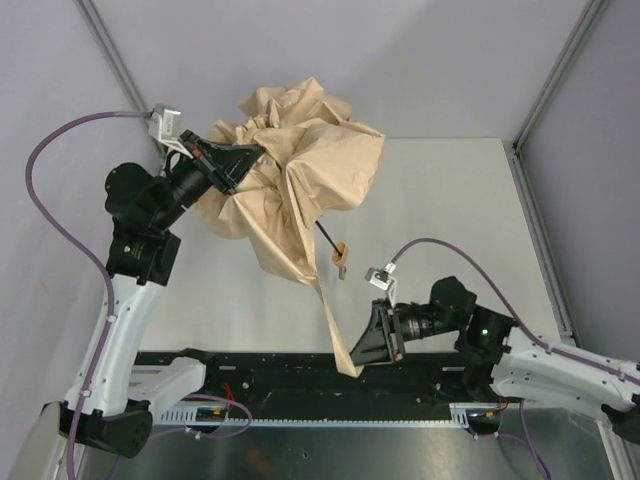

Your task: Put away the umbrella

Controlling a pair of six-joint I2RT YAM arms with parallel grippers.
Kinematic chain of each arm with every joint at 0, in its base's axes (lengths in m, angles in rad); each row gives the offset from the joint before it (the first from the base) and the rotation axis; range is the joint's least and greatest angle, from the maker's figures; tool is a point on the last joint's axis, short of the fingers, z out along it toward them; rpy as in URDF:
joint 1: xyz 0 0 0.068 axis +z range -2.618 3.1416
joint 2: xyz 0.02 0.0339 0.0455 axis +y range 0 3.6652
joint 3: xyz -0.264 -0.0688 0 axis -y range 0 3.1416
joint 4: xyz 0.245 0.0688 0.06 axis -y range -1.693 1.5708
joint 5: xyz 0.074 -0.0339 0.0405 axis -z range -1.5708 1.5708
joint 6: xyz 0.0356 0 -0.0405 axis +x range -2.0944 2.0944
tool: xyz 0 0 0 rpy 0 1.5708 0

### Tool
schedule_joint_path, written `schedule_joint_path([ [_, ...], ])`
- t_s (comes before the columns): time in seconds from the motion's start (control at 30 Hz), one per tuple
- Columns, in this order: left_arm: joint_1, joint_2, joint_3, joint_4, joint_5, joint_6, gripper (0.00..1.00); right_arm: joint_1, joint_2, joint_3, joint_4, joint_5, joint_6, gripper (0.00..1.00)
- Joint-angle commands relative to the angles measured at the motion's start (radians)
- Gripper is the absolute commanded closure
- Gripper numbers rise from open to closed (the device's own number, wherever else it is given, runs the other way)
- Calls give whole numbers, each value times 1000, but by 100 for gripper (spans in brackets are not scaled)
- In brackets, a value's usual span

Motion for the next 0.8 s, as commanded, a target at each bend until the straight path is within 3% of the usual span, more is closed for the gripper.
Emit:
schedule_joint_path([
  [0.0, 7, -4, 81, 81, -7, 116, 100, -74, -175, 106, -417, 91, -179, 65],
  [0.07, 7, -6, 87, 67, -7, 126, 100, -171, -195, 233, -717, 389, -317, 47],
  [0.1, 7, -7, 89, 51, -17, 122, 100, -200, -188, 282, -770, 480, -372, 39],
  [0.17, 7, -10, 91, 1, -58, 102, 100, -210, -175, 345, -717, 575, -436, 28],
  [0.23, 6, -7, 99, -65, -86, 86, 100, -181, -152, 362, -553, 587, -478, 20],
  [0.37, 7, -19, 87, -175, -151, 40, 100, -42, 5, 431, -338, 616, -595, 15],
  [0.5, 5, -52, 58, -217, -201, 34, 100, 154, 206, 541, -211, 829, -753, 12],
  [0.67, 6, -69, 46, -218, -186, 95, 100, 188, 389, 664, -186, 953, -823, 9],
  [0.77, 5, -70, 46, -216, -179, 109, 100, 143, 443, 709, -213, 898, -781, 10],
])
